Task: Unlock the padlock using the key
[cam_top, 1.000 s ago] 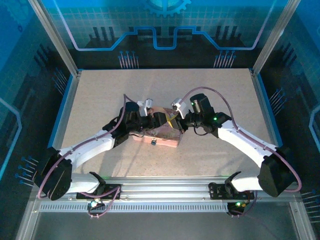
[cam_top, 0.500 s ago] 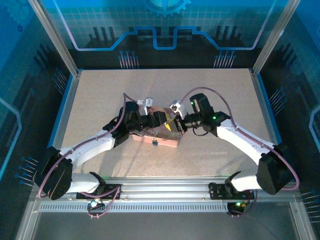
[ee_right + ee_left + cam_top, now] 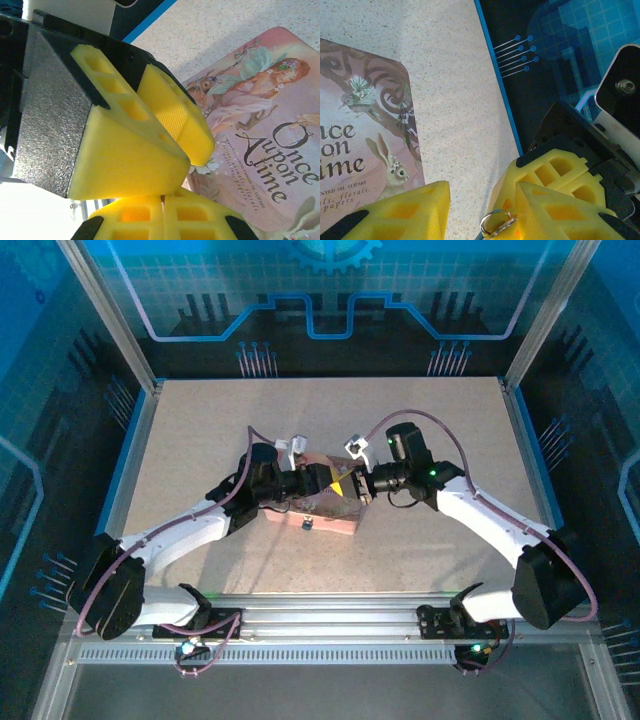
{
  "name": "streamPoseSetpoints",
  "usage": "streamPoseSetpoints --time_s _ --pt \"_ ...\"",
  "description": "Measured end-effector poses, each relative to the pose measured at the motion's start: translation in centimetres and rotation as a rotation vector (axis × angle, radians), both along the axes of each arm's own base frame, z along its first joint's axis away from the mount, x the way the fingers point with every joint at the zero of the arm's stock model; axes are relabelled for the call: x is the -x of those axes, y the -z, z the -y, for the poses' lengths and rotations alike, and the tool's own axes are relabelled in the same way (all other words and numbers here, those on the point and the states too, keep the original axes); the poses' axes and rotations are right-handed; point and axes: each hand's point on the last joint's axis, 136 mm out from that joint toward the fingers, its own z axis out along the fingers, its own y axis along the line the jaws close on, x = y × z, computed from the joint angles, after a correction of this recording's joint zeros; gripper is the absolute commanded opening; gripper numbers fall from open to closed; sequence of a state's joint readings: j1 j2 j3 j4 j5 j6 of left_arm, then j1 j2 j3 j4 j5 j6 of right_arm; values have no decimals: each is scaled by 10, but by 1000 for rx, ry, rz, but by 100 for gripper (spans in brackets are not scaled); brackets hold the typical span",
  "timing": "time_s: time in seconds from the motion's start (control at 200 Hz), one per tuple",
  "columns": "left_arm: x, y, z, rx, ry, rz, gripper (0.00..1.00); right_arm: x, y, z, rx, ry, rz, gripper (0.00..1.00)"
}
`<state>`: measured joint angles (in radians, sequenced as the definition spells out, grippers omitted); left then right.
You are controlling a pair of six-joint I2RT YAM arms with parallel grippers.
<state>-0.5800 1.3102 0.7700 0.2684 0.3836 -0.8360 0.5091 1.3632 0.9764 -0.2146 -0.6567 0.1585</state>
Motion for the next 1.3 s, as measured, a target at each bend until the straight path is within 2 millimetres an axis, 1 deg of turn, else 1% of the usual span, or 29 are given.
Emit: streamPoseSetpoints --time_s 0.155,0.255,0.42,0.62,0.805,0.9,1.025,1.156,1.301 --pt "0 0 0 0 4 1 28 1 3 -1 -1 -5 -20 0" --pt "1 -1 1 1 8 3 19 0 5 -2 1 -4 -27 0" --pt "1 -2 1 2 10 12 0 0 6 -1 1 2 -35 0" --pt "0 -4 2 3 13 24 0 0 2 2 -17 8 -38 20" --pt "0 -3 2 1 13 21 0 -2 -6 23 -77 70 -32 33" --pt "0 -4 2 1 13 22 0 1 -8 27 -112 77 -36 39" --pt "1 -4 2 1 13 22 0 4 -10 24 -148 63 -51 41" --pt "1 -5 1 2 13 24 0 3 -15 18 -183 49 -56 42" --pt "1 -5 1 3 13 25 0 3 -11 8 -195 28 -77 42"
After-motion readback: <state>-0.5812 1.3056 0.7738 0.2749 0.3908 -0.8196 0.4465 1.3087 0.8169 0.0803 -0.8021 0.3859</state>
